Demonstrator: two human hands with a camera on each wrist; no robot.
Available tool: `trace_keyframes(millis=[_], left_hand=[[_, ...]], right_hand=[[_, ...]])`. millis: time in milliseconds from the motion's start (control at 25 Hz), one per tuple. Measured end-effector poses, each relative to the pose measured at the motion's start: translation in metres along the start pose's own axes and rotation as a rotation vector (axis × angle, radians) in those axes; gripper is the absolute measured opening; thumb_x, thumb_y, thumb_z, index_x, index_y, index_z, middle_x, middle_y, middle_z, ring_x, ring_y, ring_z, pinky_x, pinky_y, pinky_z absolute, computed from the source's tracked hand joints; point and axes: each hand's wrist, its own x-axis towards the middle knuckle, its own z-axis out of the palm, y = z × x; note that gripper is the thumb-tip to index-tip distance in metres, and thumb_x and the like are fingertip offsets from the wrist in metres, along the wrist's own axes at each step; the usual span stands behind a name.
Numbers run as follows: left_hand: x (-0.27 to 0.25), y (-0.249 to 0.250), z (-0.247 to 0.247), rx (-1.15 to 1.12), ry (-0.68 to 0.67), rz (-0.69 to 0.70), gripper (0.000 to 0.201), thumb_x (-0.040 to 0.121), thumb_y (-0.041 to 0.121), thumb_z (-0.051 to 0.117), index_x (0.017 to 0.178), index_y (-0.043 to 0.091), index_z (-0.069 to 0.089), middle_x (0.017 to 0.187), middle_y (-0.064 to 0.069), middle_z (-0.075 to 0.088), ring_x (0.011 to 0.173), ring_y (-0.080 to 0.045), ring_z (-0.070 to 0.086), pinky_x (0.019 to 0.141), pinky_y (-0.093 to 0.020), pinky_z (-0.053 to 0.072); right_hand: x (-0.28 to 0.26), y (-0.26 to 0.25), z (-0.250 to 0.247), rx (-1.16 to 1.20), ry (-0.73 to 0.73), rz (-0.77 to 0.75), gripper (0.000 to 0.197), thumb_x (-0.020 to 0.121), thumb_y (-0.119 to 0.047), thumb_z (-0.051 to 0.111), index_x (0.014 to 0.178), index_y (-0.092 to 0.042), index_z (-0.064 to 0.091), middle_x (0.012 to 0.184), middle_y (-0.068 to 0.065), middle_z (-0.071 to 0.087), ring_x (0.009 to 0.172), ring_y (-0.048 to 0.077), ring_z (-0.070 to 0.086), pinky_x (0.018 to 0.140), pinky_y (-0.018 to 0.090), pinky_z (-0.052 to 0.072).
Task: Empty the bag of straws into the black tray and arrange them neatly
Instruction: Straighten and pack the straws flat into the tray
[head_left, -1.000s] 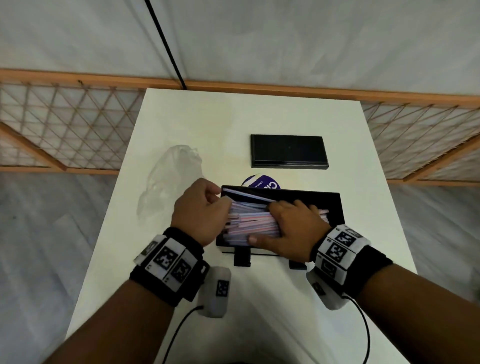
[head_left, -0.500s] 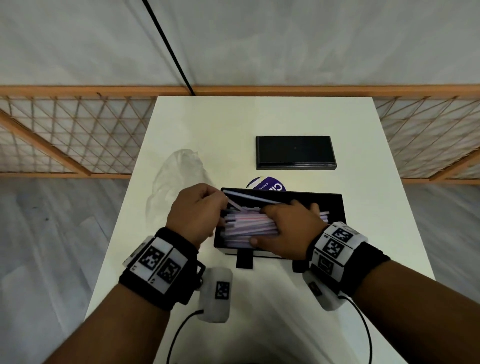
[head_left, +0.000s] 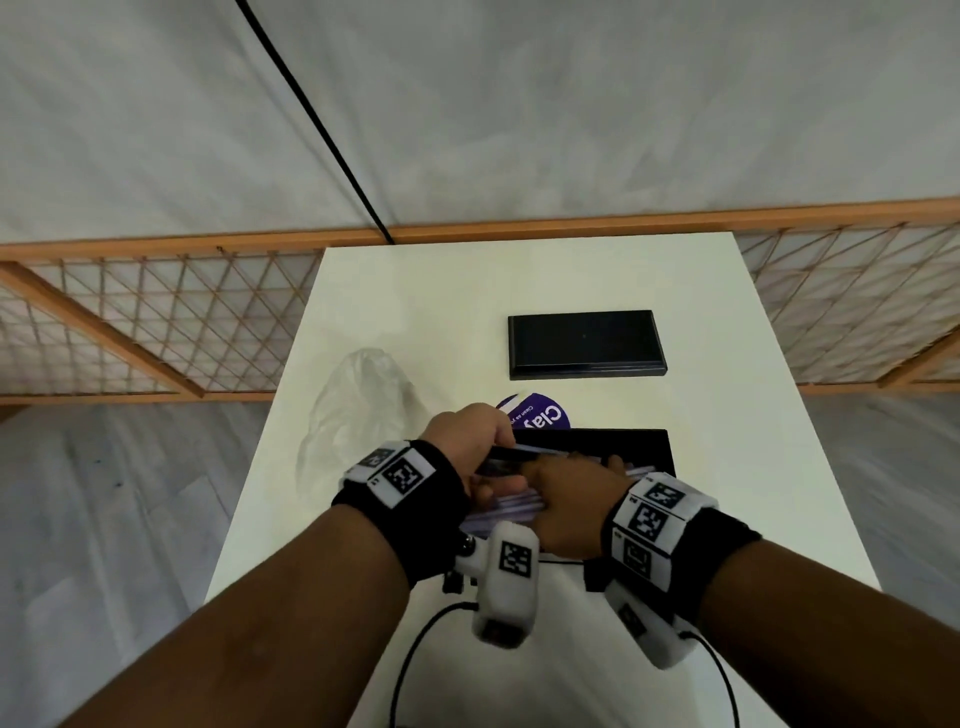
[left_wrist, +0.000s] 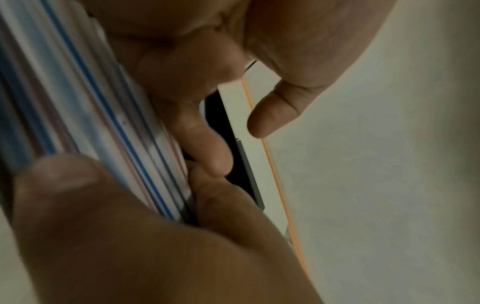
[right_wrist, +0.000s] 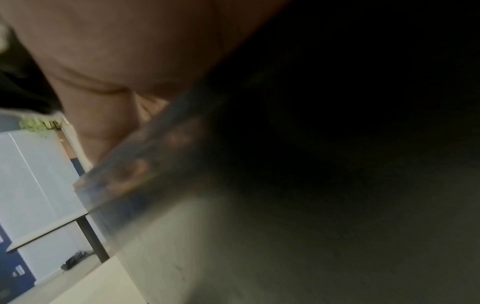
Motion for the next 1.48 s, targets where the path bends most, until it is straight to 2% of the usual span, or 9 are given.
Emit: trace_keyframes(millis=[160, 280, 520, 640, 800, 960, 1160, 1360, 1480], left_hand=[[0.009, -0.004, 0.004, -0.058, -0.024, -0.039, 0.031, 0.081, 0.004, 0.051, 0.109, -0.001, 0.064, 0.073, -0.013, 0.068, 0.042, -0.019, 0.067, 0.028, -0.014, 0.036], [0.007, -0.008, 0.001, -0.178, 0.019, -0.023, 0.018, 0.085, -0.002, 0.049, 0.098, -0.002, 0.061, 0.082, -0.017, 0.066, 0.039, -0.02, 0.065, 0.032, -0.02, 0.048], [-0.006, -0.015, -0.013, -0.054, 0.17, 0.235, 0.016, 0.084, -0.005, 0.058, 0.073, 0.005, 0.066, 0.065, -0.016, 0.068, 0.053, -0.028, 0.069, 0.045, -0.03, 0.056], [0.0, -0.019, -0.031, 0.17, 0.287, 0.454, 0.009, 0.07, 0.014, 0.072, 0.064, 0.019, 0.076, 0.061, -0.003, 0.075, 0.064, -0.025, 0.076, 0.07, -0.046, 0.064], [-0.002, -0.016, -0.05, 0.308, 0.405, 0.587, 0.021, 0.06, 0.037, 0.079, 0.06, 0.02, 0.065, 0.063, 0.003, 0.074, 0.068, -0.025, 0.075, 0.072, -0.044, 0.064], [-0.001, -0.015, -0.06, 0.248, 0.447, 0.594, 0.03, 0.052, 0.032, 0.069, 0.071, 0.025, 0.047, 0.072, -0.004, 0.073, 0.069, -0.03, 0.075, 0.07, -0.048, 0.063], [0.0, -0.017, -0.072, 0.207, 0.397, 0.596, 0.012, 0.057, 0.02, 0.062, 0.069, 0.016, 0.062, 0.057, 0.001, 0.071, 0.06, -0.023, 0.076, 0.073, -0.05, 0.063], [0.01, -0.012, -0.068, 0.368, 0.315, 0.443, 0.035, 0.077, 0.038, 0.075, 0.105, 0.025, 0.059, 0.092, -0.003, 0.068, 0.071, -0.027, 0.073, 0.065, -0.041, 0.064], [0.019, -0.013, -0.068, 0.478, 0.244, 0.462, 0.018, 0.08, 0.035, 0.078, 0.09, 0.023, 0.07, 0.087, -0.001, 0.071, 0.067, -0.024, 0.075, 0.072, -0.042, 0.065]], right_hand=[[-0.007, 0.002, -0.001, -0.04, 0.031, -0.097, 0.044, 0.094, -0.05, 0.047, 0.136, -0.036, 0.043, 0.14, -0.007, 0.052, 0.128, 0.021, 0.047, 0.106, 0.042, 0.033], [-0.007, 0.004, 0.001, -0.004, 0.032, -0.044, 0.046, 0.091, -0.055, 0.048, 0.133, -0.034, 0.045, 0.138, -0.007, 0.052, 0.128, 0.023, 0.046, 0.107, 0.055, 0.03], [0.008, 0.018, 0.018, 0.017, 0.058, 0.037, 0.071, 0.072, -0.076, 0.052, 0.13, -0.037, 0.044, 0.136, -0.01, 0.051, 0.128, 0.021, 0.048, 0.105, 0.053, 0.033], [0.01, 0.021, 0.021, 0.011, 0.06, 0.056, 0.078, 0.071, -0.083, 0.046, 0.136, -0.04, 0.039, 0.14, -0.012, 0.049, 0.131, 0.021, 0.045, 0.109, 0.056, 0.027], [0.012, 0.023, 0.023, 0.011, 0.07, 0.071, 0.076, 0.068, -0.086, 0.041, 0.129, -0.04, 0.043, 0.134, -0.013, 0.053, 0.127, 0.02, 0.048, 0.106, 0.055, 0.029], [0.01, 0.021, 0.024, 0.005, 0.086, 0.083, 0.072, 0.071, -0.084, 0.043, 0.129, -0.041, 0.043, 0.133, -0.012, 0.054, 0.123, 0.021, 0.051, 0.105, 0.055, 0.028], [0.007, 0.019, 0.025, 0.015, 0.105, 0.098, 0.071, 0.074, -0.082, 0.043, 0.131, -0.04, 0.043, 0.131, -0.011, 0.054, 0.122, 0.022, 0.051, 0.103, 0.052, 0.028], [0.005, 0.017, 0.024, -0.013, 0.093, 0.101, 0.067, 0.078, -0.08, 0.043, 0.134, -0.043, 0.04, 0.138, -0.012, 0.051, 0.127, 0.023, 0.048, 0.106, 0.055, 0.026], [0.004, 0.016, 0.024, -0.013, 0.093, 0.104, 0.067, 0.078, -0.079, 0.043, 0.133, -0.042, 0.041, 0.136, -0.013, 0.053, 0.126, 0.023, 0.048, 0.105, 0.054, 0.027]])
